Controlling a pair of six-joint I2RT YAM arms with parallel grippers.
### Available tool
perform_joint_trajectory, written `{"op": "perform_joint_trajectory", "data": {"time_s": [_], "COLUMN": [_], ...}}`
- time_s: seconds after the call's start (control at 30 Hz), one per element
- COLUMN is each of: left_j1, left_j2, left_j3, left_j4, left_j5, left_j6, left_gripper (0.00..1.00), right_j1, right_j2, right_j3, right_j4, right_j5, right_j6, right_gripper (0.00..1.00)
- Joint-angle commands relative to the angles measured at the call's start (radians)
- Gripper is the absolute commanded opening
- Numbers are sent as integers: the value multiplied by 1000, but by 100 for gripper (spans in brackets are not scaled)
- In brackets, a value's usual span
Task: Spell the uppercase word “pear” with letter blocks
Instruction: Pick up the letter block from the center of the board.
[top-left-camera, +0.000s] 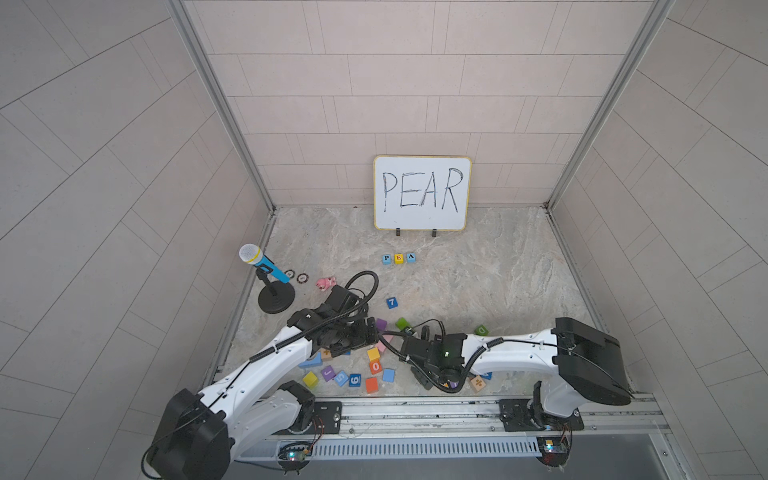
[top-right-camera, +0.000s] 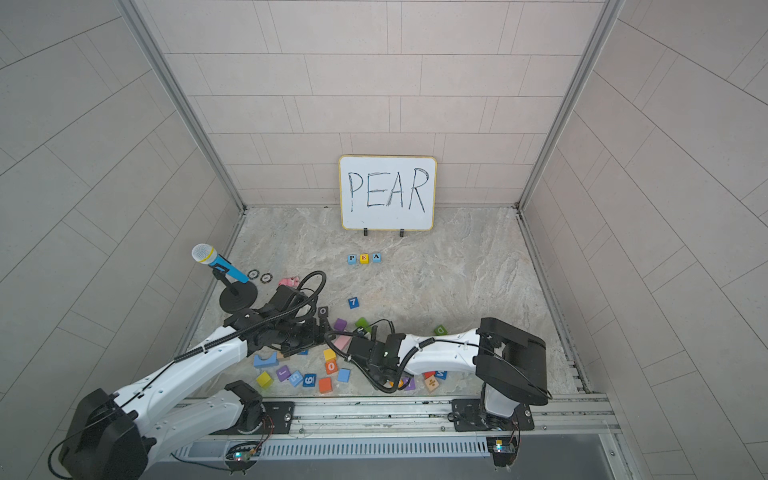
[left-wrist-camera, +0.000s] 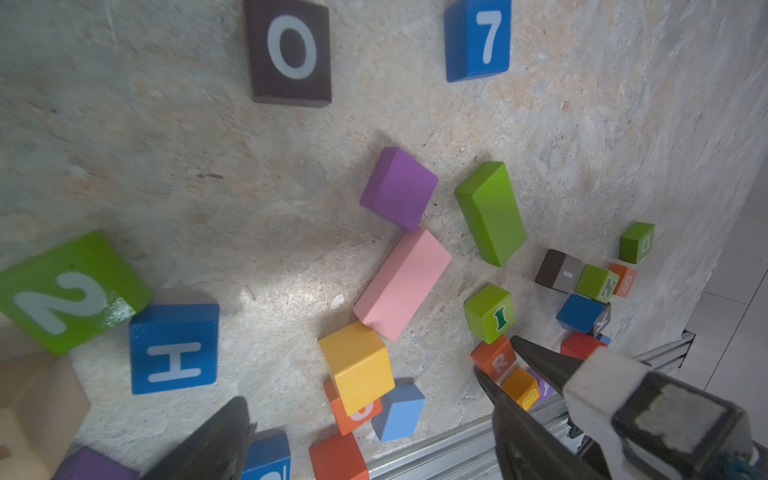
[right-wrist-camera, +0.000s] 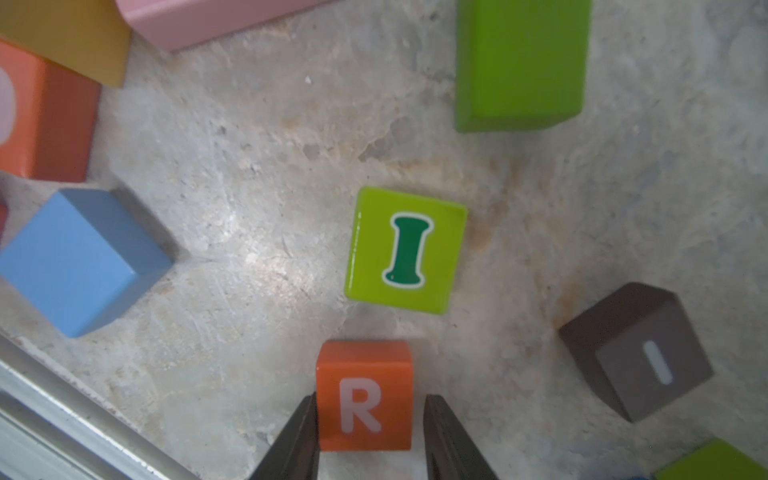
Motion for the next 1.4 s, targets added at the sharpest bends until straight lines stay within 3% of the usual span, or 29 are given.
{"op": "perform_joint_trajectory", "data": {"time_s": [0.0, 1.07, 1.37], "left_j1": [-3, -3, -2], "left_j2": [-14, -8, 24], "left_j3": [-10, 3, 33], "left_j4": [-4, 1, 31], "left_j5": [-15, -30, -9], "left_j6": [3, 2, -2], "left_gripper": [95, 96, 96], "right_j1": [-1, -14, -85], "right_j2": [13, -17, -83], "right_j3": [22, 37, 46], "right_j4": [-32, -84, -103], "right_j5": [29, 86, 90], "right_j6": [6, 14, 15], "right_gripper": [44, 37, 37]}}
